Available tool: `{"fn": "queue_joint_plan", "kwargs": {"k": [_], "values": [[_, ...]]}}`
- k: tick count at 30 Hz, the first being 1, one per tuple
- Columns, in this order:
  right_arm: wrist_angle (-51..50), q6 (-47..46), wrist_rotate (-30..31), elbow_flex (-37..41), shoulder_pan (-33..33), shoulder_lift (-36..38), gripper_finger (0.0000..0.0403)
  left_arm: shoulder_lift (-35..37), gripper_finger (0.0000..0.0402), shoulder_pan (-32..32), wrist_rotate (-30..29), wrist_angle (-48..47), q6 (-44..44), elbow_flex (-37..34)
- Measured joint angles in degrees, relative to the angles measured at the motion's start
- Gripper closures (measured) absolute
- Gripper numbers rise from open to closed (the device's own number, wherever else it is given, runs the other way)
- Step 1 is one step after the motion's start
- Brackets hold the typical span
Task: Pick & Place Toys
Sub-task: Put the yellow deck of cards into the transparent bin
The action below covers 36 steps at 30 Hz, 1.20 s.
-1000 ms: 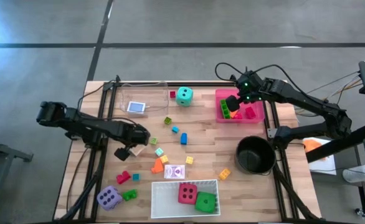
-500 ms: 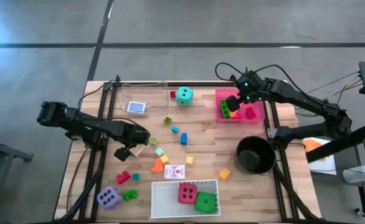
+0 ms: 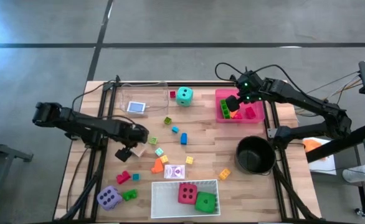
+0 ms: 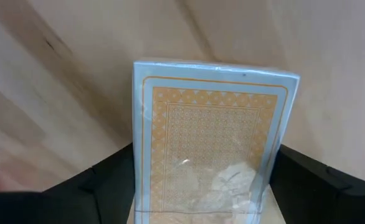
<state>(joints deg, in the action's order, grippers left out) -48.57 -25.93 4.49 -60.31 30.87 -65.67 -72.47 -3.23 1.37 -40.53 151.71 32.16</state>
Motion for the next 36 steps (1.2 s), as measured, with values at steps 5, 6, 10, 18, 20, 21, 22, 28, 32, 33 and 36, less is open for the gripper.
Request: {"fn": "queue_joint_plan", "kwargs": {"k": [5,6,10,18,20,21,22,28,32,33,36], "values": [[0.0,0.0,0.0,0.0,0.0,0.0,0.0037,2.9,0.0093,3.1,1.0,0.3,0.0,0.0],[0.0,0.0,0.0,0.0,0.0,0.0,0.0037,3.4,0.0098,3.7,1.4,0.7,-0.3,0.1],[0.0,0.0,0.0,0.0,0.0,0.0,0.0037,4.6,0.0100,6.1,3.1,1.7,-3.6,0.1],[0.0,0.0,0.0,0.0,0.0,0.0,0.0037,4.7,0.0100,10.0,4.2,0.9,-13.5,3.3],[0.0,0.0,0.0,0.0,0.0,0.0,0.0037,4.7,0.0100,11.1,3.3,-2.2,-16.2,5.6],[0.0,0.0,0.0,0.0,0.0,0.0,0.0037,4.7,0.0100,11.6,2.6,-3.4,-17.7,6.9],[0.0,0.0,0.0,0.0,0.0,0.0,0.0037,4.7,0.0100,12.1,1.8,-5.0,-18.8,8.3],[0.0,0.0,0.0,0.0,0.0,0.0,0.0037,4.7,0.0100,14.5,-1.6,-11.5,-23.8,14.6],[0.0,0.0,0.0,0.0,0.0,0.0,0.0037,4.4,0.0100,16.3,-3.3,-15.8,-27.4,18.5],[0.0,0.0,0.0,0.0,0.0,0.0,0.0037,4.3,0.0100,16.8,-3.6,-16.7,-28.5,19.6],[0.0,0.0,0.0,0.0,0.0,0.0,0.0037,3.2,0.0100,18.4,-4.5,-20.7,-31.7,22.8]]}}
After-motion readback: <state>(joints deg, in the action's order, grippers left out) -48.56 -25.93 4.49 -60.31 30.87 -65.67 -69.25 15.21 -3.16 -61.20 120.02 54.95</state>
